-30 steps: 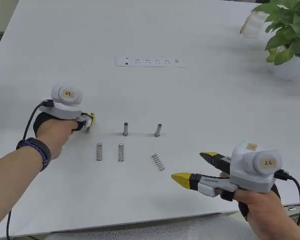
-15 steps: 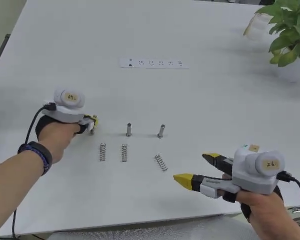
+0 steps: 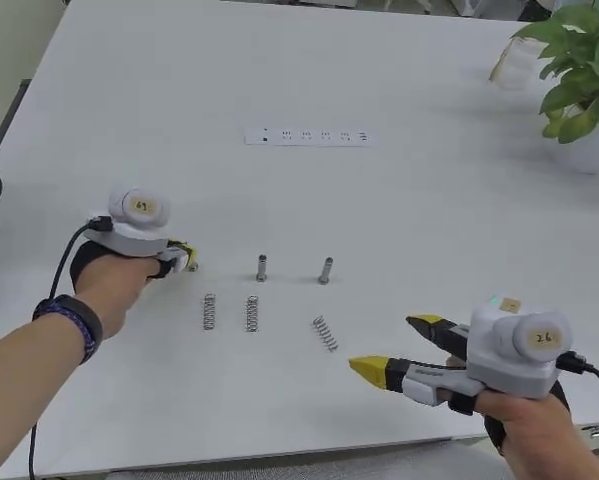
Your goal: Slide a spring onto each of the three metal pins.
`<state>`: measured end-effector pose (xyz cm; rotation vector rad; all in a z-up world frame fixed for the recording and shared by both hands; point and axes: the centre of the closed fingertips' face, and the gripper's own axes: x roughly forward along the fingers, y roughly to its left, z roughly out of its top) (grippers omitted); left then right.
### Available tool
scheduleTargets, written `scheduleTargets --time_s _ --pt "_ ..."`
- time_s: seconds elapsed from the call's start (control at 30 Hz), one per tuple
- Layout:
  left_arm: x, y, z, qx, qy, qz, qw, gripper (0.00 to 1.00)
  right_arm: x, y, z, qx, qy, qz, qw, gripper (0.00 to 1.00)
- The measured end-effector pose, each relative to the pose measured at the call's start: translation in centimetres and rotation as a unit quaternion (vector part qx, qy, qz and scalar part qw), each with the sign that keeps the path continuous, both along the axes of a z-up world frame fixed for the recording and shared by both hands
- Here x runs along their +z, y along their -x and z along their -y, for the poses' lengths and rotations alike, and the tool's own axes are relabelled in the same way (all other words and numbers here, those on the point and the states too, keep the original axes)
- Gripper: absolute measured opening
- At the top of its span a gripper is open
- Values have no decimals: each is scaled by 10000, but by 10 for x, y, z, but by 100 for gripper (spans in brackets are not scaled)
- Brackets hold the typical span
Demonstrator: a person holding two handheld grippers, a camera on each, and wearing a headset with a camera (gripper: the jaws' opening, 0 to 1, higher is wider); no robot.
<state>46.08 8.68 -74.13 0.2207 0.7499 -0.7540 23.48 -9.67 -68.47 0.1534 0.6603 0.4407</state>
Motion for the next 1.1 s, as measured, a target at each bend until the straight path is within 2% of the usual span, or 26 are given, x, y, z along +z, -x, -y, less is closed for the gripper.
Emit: scheduleTargets --time_s 0.37,0.63,1.1 --pt "-1 9 -2 -41 -64 55 10000 0 0 -1 -1 25 -6 15 10000 71" --pt "-2 12 -1 -2 -13 45 10000 0 -1 1 0 36 2 9 10000 71" --pt "-2 18 5 -173 -58 204 9996 0 -1 3 0 60 34 -10 10000 71"
